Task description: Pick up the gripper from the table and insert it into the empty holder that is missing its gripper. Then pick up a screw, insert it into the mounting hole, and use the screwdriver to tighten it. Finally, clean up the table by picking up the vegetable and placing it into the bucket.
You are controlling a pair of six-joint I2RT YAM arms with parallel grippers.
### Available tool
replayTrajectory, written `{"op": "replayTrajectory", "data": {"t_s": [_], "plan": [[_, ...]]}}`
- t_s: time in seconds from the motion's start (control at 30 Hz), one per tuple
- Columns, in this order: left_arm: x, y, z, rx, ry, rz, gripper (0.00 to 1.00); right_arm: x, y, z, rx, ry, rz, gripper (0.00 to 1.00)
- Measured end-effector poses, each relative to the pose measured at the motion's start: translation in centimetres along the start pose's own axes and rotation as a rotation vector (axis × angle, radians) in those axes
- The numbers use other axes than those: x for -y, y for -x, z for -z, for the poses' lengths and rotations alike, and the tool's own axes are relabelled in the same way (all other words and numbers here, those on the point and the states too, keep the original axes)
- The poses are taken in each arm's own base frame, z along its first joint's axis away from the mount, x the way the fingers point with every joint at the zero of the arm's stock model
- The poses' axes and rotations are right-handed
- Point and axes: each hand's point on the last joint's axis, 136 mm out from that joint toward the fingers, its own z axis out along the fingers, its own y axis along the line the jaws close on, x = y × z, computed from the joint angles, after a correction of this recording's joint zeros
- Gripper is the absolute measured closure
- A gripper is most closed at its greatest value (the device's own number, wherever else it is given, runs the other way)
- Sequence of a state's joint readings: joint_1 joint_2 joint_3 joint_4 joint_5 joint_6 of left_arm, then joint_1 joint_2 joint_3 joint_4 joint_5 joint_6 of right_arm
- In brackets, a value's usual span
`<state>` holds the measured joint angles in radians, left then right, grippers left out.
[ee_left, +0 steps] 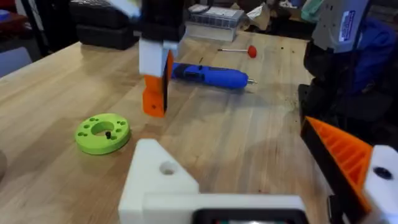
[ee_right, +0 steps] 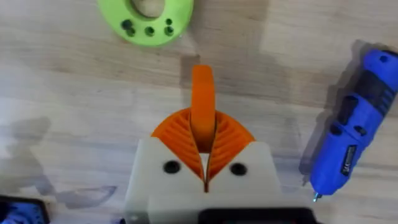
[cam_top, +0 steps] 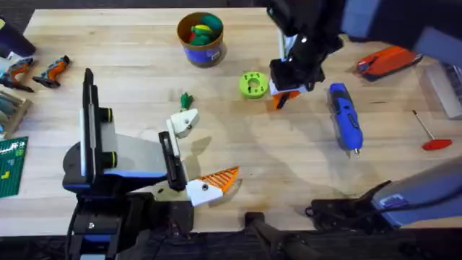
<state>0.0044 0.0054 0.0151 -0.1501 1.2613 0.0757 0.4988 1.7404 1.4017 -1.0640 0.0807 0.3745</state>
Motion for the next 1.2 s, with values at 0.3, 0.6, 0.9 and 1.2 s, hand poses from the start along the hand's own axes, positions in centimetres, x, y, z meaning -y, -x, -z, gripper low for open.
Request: {"op": "replayTrajectory", "data": {"t_s": [0.3, 0.6, 0.9, 1.2], "plan": [[0.0, 0.0, 0.0, 0.000, 0.000, 0.000, 0.016, -0.4, 0.0, 11.1, 0.339, 0.176, 0.011, 0.985], [0.0, 0.0, 0.0, 0.000, 0.000, 0.000, 0.015, -1.5, 0.9, 15.4, 0.513, 0.300, 0.022, 0.985], [0.0, 0.0, 0.0, 0.000, 0.000, -0.001, 0.015, -5.2, 1.4, 13.6, 0.544, 0.503, 0.099, 0.986], [0.0, 0.0, 0.0, 0.000, 0.000, 0.000, 0.016, -7.4, 2.2, 13.1, 0.567, 0.780, 0.125, 0.986]]}}
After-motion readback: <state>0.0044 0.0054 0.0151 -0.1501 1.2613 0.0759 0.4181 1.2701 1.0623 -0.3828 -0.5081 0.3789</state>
